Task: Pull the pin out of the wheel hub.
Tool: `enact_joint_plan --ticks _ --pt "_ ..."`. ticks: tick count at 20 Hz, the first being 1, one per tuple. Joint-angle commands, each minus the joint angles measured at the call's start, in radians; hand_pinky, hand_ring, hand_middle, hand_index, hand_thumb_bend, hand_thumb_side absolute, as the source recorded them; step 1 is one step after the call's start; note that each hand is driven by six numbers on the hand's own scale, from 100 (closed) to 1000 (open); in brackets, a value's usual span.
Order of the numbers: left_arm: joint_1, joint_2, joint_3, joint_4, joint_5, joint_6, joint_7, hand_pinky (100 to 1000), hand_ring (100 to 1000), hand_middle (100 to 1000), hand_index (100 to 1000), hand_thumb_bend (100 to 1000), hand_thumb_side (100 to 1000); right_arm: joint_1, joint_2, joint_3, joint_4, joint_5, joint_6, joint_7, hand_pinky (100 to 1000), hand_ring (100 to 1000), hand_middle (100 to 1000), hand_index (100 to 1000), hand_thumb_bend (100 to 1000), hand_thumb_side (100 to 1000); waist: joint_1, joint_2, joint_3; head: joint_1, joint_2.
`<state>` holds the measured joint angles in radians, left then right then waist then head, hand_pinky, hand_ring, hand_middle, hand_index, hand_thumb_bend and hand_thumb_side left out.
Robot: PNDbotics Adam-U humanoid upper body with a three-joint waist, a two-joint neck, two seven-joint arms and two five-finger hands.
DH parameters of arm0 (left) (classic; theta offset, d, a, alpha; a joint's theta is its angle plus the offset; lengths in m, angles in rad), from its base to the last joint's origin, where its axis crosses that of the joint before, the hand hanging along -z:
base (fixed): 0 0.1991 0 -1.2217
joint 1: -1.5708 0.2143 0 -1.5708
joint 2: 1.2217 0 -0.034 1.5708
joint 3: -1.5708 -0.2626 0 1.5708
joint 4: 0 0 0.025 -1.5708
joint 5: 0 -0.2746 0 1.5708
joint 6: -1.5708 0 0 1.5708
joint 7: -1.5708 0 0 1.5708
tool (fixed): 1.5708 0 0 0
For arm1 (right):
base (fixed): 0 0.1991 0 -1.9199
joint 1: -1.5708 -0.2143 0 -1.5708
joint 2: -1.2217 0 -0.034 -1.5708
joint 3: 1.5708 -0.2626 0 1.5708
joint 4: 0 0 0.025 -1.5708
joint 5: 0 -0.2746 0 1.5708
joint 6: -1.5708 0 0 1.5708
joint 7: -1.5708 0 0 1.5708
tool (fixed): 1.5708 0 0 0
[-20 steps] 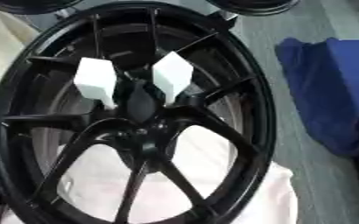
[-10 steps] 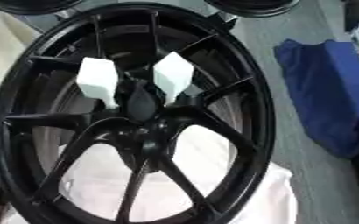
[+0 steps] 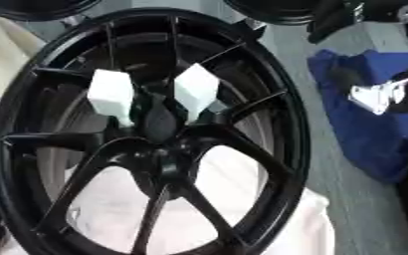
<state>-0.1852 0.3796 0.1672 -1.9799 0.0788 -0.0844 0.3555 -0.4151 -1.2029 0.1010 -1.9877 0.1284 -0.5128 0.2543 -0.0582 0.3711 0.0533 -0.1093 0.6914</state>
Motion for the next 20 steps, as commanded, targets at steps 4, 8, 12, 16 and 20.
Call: enact_joint_plan --ticks 4,8,12,16,20 --pt "-0.006 0.032 -0.004 -0.020 0.006 0.001 -0.010 944 572 579 757 193 741 -0.088 -0.060 0.063 -0.012 -0.008 0.012 0.077 848 820 742 786 194 410 -0.003 -0.032 0.009 -0.016 -0.005" --pt "-0.007 0.035 -0.008 -0.020 0.008 0.002 -0.015 944 572 579 757 194 741 -0.149 -0.055 0.129 -0.012 -0.038 0.049 0.153 845 815 744 791 211 426 -0.007 -0.034 0.017 -0.023 0.003" --pt "-0.006 0.036 -0.010 -0.020 0.009 0.004 -0.018 945 571 579 757 193 742 -0.202 -0.033 0.180 -0.012 -0.083 0.117 0.232 850 815 750 813 275 418 -0.011 -0.034 0.025 -0.026 0.007" --pt "-0.006 0.038 -0.012 -0.020 0.009 0.005 -0.019 945 570 578 757 194 743 -0.265 -0.004 0.212 -0.012 -0.104 0.169 0.305 859 825 763 831 331 392 -0.017 -0.035 0.030 -0.026 0.012" --pt "-0.005 0.039 -0.012 -0.020 0.008 0.007 -0.019 946 569 578 757 194 743 -0.323 0.029 0.239 -0.012 -0.107 0.212 0.364 868 837 761 853 415 326 -0.023 -0.035 0.035 -0.026 0.016"
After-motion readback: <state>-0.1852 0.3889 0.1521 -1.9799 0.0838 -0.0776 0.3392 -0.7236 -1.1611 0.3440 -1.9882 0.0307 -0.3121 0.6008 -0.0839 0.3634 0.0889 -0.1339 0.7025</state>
